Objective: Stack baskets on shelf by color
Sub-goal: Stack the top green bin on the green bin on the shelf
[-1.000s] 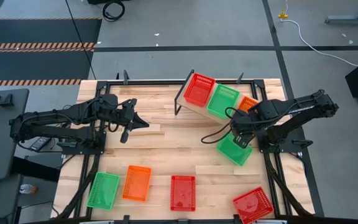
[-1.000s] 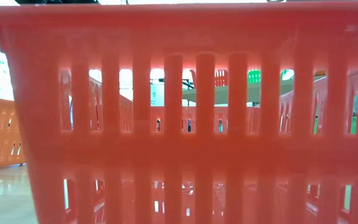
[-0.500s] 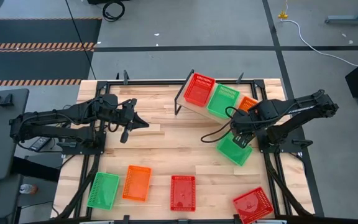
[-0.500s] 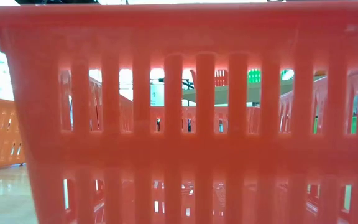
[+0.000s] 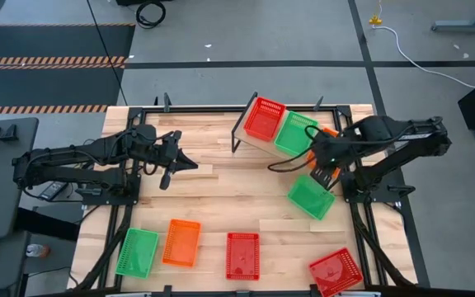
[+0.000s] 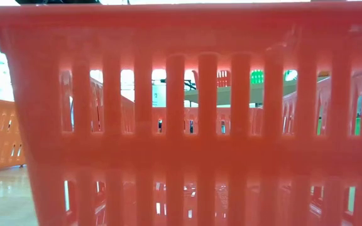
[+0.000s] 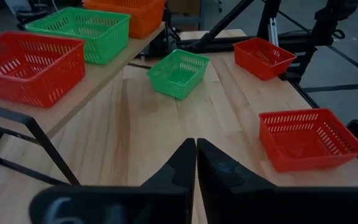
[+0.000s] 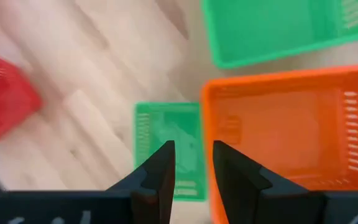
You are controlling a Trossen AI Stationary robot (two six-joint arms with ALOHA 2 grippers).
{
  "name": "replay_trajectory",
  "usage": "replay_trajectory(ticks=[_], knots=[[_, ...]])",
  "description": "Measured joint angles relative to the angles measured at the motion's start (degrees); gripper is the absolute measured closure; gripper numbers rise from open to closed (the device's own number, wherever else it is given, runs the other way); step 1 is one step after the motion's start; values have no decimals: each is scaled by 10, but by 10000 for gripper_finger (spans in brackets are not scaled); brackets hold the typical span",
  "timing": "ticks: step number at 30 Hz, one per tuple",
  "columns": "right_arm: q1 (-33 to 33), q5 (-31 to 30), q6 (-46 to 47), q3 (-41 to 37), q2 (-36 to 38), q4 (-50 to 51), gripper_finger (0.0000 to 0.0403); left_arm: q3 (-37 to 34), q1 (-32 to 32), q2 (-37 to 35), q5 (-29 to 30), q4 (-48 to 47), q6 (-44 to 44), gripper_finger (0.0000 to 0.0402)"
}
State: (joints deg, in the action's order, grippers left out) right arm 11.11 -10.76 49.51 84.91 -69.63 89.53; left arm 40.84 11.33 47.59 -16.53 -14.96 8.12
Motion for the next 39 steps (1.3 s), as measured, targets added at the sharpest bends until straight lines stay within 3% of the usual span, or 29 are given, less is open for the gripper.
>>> replay_trajectory(ticks=[4,12,20,28,39], knots=[[38,32,-4,5,-2,-56,288,0,0,0,0,-1,0,377],[130,23,3,5,-52,-154,288,0,-1,0,0,-1,-15,376],[192,19,105,5,-152,-134,289,0,-25,0,0,4,-15,377],[219,16,240,4,-248,-1,289,0,-43,0,1,14,-10,376],[254,8,260,4,-362,3,273,0,-68,0,15,14,-15,377]])
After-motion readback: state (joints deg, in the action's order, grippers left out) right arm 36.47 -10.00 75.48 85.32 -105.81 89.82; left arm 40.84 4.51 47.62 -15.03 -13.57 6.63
